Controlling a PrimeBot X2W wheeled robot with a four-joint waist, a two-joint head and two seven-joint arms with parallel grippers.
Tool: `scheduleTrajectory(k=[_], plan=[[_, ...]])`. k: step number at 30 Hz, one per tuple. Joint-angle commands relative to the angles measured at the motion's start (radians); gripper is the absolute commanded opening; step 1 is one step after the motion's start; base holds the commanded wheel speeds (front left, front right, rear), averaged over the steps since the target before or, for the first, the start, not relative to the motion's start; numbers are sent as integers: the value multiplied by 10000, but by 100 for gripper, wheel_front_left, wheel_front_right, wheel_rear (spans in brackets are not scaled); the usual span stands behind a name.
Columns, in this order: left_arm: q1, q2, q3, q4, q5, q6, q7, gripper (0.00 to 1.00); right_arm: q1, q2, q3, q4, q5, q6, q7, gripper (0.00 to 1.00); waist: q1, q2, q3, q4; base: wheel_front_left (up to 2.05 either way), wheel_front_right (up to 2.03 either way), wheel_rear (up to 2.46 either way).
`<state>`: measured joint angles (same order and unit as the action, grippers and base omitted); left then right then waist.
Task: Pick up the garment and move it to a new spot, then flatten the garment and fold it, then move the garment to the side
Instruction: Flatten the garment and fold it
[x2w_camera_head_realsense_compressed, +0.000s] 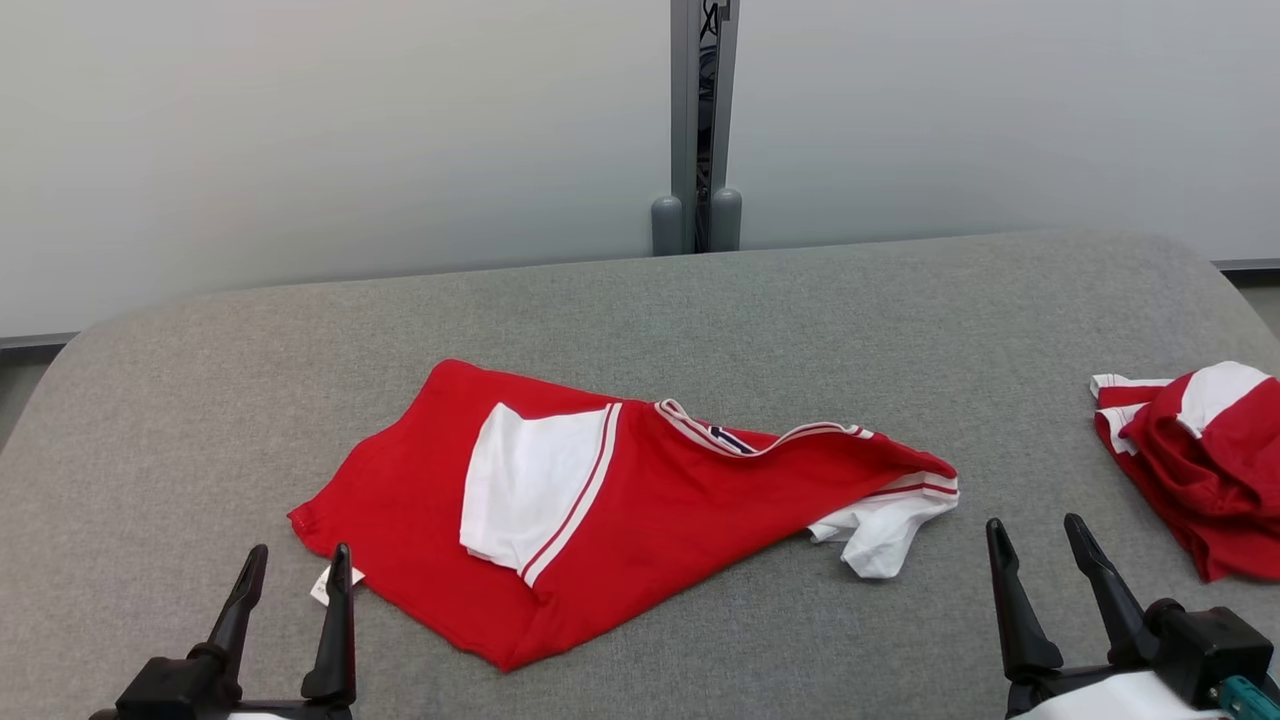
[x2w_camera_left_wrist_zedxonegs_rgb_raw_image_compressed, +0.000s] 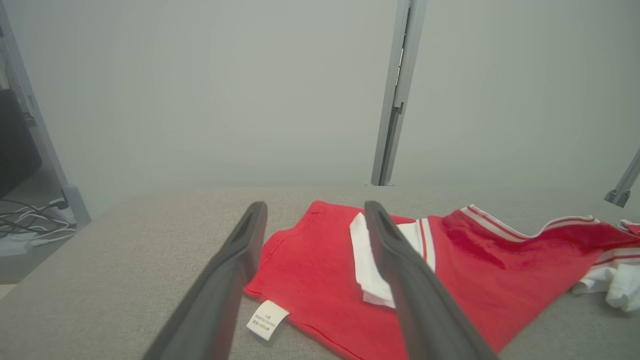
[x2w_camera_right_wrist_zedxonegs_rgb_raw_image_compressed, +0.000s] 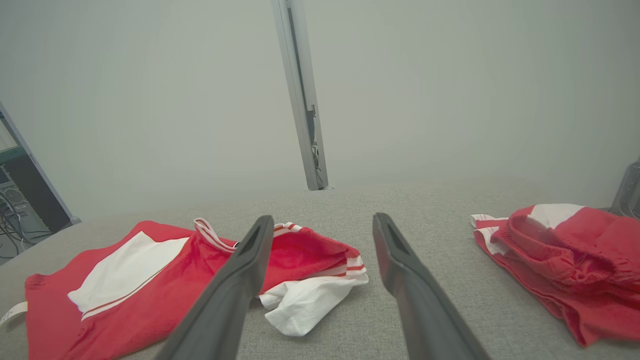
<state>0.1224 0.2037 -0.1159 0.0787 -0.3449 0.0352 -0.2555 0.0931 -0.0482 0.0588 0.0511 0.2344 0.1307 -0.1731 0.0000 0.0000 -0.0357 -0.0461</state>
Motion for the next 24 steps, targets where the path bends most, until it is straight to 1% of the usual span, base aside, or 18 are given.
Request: scheduleTrajectory(k=[1, 7, 14, 18, 24], plan=[[-71, 70, -7, -12, 35, 43, 38, 100, 72, -49, -9, -26, 1, 4, 50, 100, 0, 0, 17, 5, 0, 0, 0], [-194, 88, -70, -46, 55, 109, 44, 100, 110, -49, -45, -52, 20, 4, 48, 100, 0, 0, 73, 94, 0, 0, 0], [-336, 84, -182, -85, 93, 120, 65, 100, 66, -51, 0, -73, -3, 4, 147, 100, 0, 0, 160, 426, 0, 0, 0], [-431, 49, -276, -71, 112, 70, 50, 100, -123, -252, 230, -89, 20, 4, 355, 100, 0, 0, 224, 724, 0, 0, 0], [-852, -96, -562, 67, 149, -65, 35, 100, -865, -982, 902, 132, 535, 4, 1055, 100, 0, 0, 528, 1615, 0, 0, 0]])
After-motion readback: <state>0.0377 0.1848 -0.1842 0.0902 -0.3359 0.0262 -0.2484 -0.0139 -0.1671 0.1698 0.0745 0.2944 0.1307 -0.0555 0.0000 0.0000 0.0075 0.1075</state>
